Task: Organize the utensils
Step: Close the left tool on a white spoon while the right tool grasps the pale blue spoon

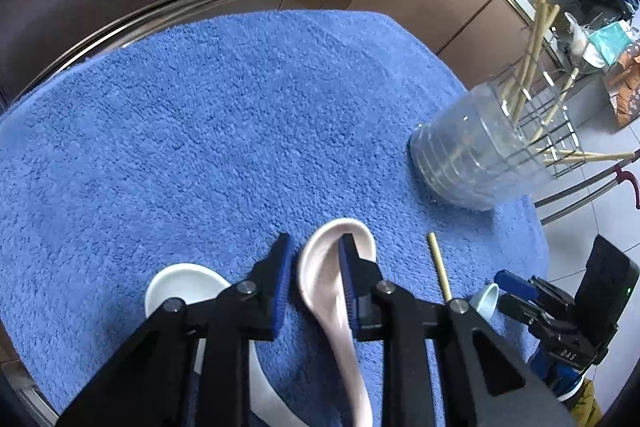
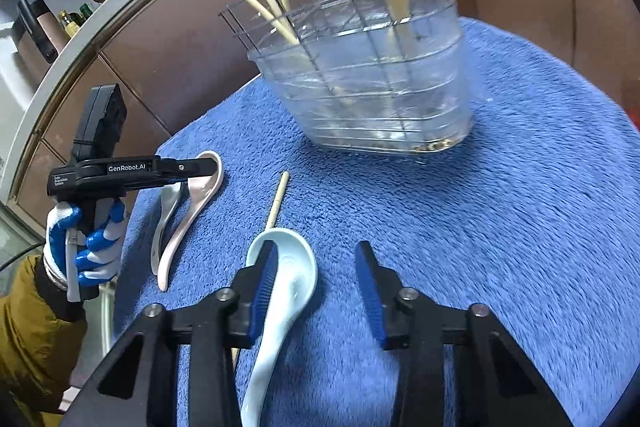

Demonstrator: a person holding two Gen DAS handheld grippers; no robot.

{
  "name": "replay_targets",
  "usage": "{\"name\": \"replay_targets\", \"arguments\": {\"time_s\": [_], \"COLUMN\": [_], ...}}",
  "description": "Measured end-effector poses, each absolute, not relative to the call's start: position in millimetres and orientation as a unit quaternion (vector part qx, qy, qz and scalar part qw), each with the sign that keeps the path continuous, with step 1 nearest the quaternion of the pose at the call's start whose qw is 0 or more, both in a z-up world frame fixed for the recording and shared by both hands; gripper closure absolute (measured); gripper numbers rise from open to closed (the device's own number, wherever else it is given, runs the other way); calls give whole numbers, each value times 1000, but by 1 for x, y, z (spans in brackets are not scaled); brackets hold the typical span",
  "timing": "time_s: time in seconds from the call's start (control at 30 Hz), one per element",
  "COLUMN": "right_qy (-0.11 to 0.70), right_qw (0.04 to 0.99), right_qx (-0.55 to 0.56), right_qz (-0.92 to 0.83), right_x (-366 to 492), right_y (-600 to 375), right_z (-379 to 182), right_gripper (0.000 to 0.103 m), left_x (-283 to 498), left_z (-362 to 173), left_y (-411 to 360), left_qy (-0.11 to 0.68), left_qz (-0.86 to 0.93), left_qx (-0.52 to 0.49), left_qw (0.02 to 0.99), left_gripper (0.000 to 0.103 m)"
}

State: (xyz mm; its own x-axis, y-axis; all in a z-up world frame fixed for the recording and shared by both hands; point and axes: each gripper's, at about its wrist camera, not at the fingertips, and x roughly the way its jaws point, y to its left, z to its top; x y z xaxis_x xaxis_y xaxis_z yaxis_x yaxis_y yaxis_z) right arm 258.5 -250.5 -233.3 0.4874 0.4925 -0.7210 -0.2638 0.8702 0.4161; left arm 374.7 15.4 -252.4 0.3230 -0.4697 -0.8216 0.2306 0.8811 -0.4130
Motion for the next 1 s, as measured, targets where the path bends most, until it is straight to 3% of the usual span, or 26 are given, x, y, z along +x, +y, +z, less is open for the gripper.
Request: {"name": "replay_targets", "arguments": {"time_s": [0.3, 0.37, 0.43, 1.0], "right_qy": [486, 494, 498, 400], "right_qw": [832, 827, 824, 889], "right_qx": [44, 16, -8, -59], "right_qz": [265, 267, 269, 215], "right_x": [280, 280, 279, 188], "right_y": [-227, -219, -215, -217], "right_z": [-227, -228, -228, -174], "right_gripper": [79, 92, 94, 96], "left_x": [378, 378, 375, 300], "left_z": [-251, -250, -247, -168], "left_y": [11, 8, 4, -19], "left_qy": [548, 548, 542, 421], "left_qz": [-197, -193, -191, -161], "left_qx": [-96, -90, -79, 10], "left_qw": [807, 809, 814, 892], "left_gripper": [91, 92, 93, 94]}}
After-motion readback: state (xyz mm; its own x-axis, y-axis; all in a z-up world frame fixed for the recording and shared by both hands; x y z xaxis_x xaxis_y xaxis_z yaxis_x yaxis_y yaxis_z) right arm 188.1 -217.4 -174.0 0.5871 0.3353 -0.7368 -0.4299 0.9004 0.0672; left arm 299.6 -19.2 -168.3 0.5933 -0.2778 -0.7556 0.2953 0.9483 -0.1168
